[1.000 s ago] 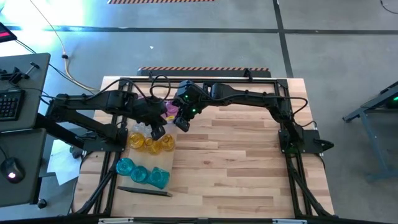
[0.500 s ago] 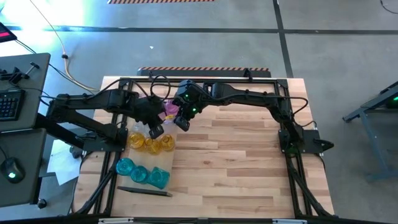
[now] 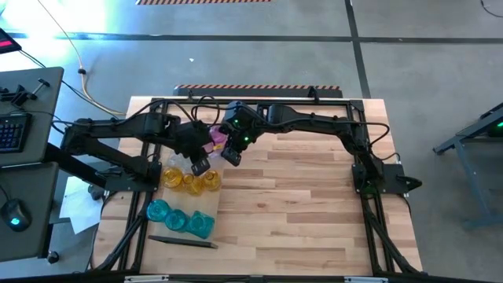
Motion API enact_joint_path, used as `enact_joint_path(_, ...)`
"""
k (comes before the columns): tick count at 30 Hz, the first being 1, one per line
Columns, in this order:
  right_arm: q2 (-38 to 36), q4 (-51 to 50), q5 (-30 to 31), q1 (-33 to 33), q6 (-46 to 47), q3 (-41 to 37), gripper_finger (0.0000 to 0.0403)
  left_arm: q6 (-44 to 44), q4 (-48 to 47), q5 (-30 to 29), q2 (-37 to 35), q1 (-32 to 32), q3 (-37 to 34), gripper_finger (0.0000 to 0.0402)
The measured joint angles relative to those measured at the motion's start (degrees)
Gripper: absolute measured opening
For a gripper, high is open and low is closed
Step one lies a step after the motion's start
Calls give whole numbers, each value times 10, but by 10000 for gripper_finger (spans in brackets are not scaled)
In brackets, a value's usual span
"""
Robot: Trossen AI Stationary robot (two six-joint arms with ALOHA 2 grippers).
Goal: Sort vases onto shelf
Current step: Put the transparent flower vase on the shelf
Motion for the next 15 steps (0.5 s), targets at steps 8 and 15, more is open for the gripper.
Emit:
enact_joint_path(8, 0, 1, -9, 1, 0, 0, 3, -11, -1, 18, 0, -1, 0, 9)
enact_joint_path(15, 0, 4, -11, 1, -2, 0, 3, -20, -2, 27, 0, -1, 0, 9)
